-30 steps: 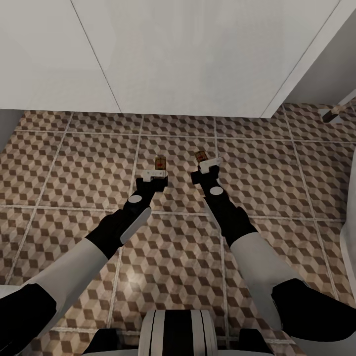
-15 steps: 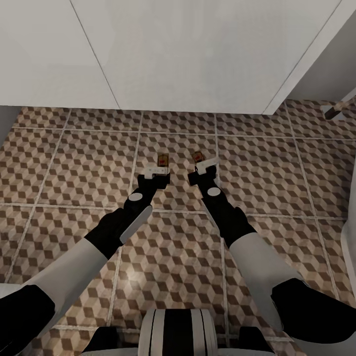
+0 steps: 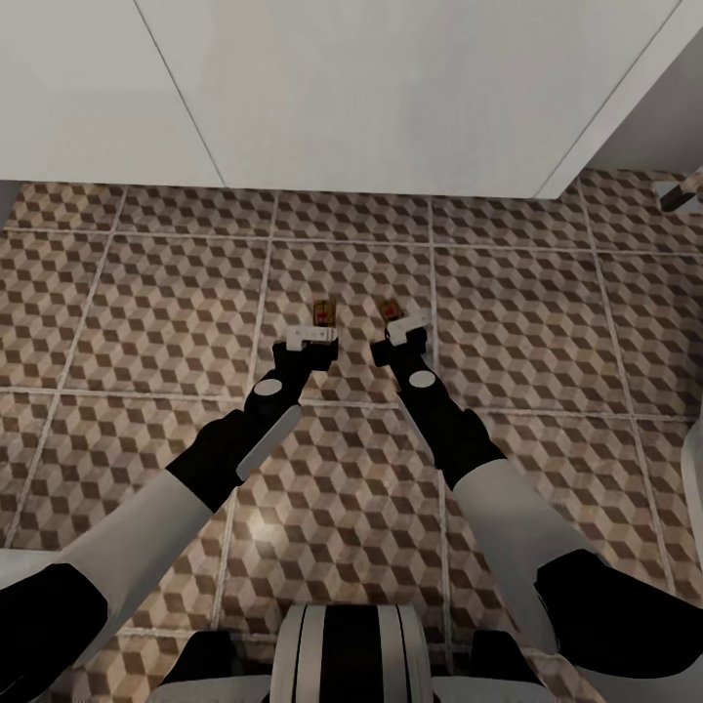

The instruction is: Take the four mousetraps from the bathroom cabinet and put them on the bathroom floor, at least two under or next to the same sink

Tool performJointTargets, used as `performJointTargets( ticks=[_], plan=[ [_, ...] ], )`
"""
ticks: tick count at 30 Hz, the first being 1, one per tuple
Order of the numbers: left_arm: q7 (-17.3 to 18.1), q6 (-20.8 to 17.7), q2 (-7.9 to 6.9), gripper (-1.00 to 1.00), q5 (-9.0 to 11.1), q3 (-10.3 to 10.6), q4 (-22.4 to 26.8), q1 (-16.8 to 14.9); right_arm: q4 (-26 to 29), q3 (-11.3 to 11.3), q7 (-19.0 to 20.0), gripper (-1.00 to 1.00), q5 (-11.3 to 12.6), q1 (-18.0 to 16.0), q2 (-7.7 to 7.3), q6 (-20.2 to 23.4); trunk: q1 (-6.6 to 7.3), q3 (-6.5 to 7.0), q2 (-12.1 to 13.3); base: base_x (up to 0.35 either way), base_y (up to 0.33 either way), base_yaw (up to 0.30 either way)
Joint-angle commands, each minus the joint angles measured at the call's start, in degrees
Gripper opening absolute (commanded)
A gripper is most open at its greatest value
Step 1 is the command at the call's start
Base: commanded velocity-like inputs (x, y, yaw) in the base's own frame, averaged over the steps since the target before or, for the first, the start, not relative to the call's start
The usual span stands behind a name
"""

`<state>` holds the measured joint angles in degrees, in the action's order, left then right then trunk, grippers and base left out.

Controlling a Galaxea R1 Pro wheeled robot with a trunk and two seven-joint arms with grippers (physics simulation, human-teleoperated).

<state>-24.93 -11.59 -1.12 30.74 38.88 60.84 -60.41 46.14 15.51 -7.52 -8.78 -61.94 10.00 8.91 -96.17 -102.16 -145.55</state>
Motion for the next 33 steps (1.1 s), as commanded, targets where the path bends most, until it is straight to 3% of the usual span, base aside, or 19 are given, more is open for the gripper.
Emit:
performJointTargets(
  ticks=[1, 13, 23, 30, 33],
  plan=[
    [-0.49, -0.19, -0.07, -1.0, 0.28, 0.23, 0.13, -0.06, 0.02, 0.14, -0.31, -1.0, -0.53, -0.03, 0.0, 0.42, -0.01, -0.26, -0.03, 0.0, 0.0, 0.0],
    [-0.52, -0.24, -0.02, -1.0, 0.28, 0.24, 1.97, -0.06, -0.08, 0.17, -0.31, -1.0, -0.53, -0.03, 0.0, 0.32, -0.32, -2.84, -0.19, 0.0, 0.0, 0.0],
    [-0.55, -0.95, -0.1, -1.0, -0.06, 0.67, 2.61, -0.06, -0.08, 0.14, -0.31, -1.0, -0.53, -0.03, 0.0, 0.2, -0.45, -2.84, -0.26, 0.0, 0.0, 0.0],
    [-0.62, -3.73, -0.1, -1.0, -2.19, 3.59, 2.5, -0.06, -0.16, 0.16, -0.31, -1.0, -0.53, -0.03, 0.0, 0.17, -0.45, -2.84, -0.26, 0.0, 0.0, 0.0],
    [-1.57, -3.92, 0.1, -1.0, -3.36, 3.77, 2.49, -0.06, -0.16, 0.25, -0.31, -1.0, -0.53, -0.03, 0.0, 0.21, -0.45, -2.84, -0.26, 0.0, 0.0, 0.0]
  ],
)
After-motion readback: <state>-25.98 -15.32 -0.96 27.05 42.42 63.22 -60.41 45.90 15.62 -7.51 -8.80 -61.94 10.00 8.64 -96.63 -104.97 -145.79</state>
